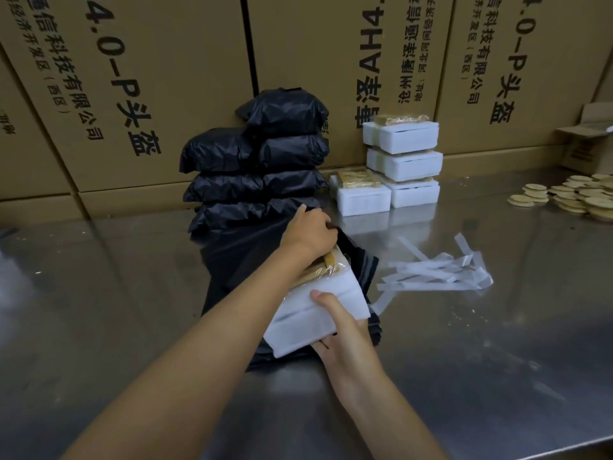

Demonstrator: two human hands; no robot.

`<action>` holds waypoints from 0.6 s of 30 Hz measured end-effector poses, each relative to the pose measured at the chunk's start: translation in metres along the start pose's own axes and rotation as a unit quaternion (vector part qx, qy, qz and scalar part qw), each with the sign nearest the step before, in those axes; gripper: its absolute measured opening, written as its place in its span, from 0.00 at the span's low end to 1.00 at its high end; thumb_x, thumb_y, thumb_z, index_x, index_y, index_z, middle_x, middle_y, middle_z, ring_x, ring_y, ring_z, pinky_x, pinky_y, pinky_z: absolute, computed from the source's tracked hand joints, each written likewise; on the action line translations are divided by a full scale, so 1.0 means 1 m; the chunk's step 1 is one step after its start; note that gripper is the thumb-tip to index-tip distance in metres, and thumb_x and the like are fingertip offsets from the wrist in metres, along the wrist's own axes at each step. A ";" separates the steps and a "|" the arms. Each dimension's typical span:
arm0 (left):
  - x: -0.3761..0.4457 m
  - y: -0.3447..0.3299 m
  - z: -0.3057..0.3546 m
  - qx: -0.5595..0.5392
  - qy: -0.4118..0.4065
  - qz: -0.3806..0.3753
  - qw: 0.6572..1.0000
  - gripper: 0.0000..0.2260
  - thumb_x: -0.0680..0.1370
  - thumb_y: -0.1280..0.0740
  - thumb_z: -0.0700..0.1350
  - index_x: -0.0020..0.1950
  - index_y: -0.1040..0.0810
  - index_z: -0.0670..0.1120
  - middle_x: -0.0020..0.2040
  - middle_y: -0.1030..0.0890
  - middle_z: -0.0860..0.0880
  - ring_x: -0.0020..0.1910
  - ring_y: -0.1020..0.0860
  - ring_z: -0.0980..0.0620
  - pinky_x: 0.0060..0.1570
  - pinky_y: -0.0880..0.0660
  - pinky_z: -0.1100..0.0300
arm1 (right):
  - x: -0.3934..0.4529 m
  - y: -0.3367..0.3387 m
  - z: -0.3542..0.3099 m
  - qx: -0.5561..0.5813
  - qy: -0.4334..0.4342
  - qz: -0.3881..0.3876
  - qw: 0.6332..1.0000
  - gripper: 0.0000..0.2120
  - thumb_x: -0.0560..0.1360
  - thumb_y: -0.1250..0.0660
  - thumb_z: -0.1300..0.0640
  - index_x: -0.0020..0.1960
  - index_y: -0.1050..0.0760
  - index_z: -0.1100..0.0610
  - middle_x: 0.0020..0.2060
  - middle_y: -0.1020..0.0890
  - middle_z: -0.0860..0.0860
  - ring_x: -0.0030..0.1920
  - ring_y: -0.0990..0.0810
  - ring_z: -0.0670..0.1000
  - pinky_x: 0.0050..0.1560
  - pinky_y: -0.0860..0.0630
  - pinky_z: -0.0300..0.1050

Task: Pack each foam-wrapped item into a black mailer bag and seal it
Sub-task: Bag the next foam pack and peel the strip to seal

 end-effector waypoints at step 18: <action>-0.102 0.025 -0.096 0.012 0.094 0.220 0.971 0.23 0.77 0.36 0.51 0.72 0.30 0.51 0.72 0.31 0.50 0.67 0.30 0.45 0.60 0.31 0.48 | 0.057 -0.012 0.010 0.078 -0.096 0.053 0.991 0.18 0.80 0.32 0.50 0.65 0.23 0.60 0.55 0.15 0.59 0.55 0.16 0.57 0.51 0.18 0.50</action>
Point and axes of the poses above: each hand's wrist, its own x-axis towards the middle knuckle, its own y-axis out of the back of the hand, z = x × y, the point moved 8 cm from there along x, towards the middle knuckle
